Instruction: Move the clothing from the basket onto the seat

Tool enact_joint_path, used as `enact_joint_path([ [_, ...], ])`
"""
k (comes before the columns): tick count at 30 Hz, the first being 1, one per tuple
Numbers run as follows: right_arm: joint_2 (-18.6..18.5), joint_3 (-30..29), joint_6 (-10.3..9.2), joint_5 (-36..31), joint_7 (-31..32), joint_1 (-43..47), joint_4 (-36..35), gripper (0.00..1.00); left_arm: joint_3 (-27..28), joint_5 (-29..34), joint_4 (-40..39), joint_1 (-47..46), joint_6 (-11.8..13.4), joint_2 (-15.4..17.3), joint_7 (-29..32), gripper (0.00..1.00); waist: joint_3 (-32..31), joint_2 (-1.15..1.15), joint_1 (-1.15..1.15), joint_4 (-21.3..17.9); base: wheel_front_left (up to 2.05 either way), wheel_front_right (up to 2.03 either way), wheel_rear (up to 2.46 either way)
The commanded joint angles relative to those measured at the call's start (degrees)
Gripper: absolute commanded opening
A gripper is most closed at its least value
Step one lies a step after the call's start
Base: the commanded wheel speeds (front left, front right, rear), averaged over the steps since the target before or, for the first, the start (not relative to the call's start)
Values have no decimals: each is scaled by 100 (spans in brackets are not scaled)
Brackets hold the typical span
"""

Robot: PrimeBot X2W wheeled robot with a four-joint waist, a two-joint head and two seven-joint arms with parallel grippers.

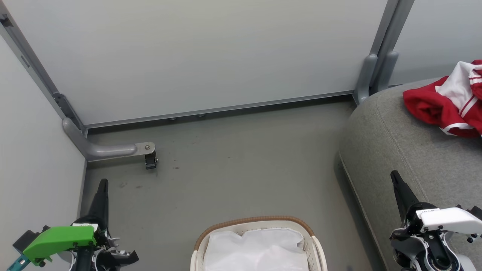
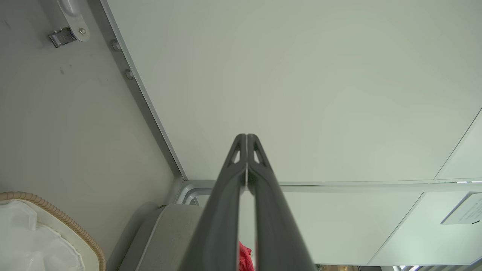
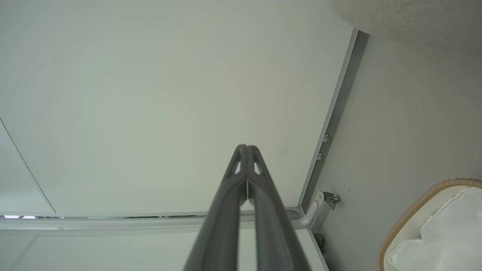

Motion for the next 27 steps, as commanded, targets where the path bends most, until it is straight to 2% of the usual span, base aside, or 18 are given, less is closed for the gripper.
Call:
enact_joint_path([
  [1,-36,-22,0,118,38,-52,-39,0,44,-107,-43,-115,-45,22,27,0,2,0,0,-5,0,0,0],
  [8,-38,-43,0,356,102,-51,-63,0,84,-307,-54,-125,-58,23,97,0,9,0,0,-26,0,0,0],
  [27,-37,-40,0,344,101,-49,-60,0,80,-298,-49,-117,-56,22,96,0,9,0,0,-26,0,0,0],
])
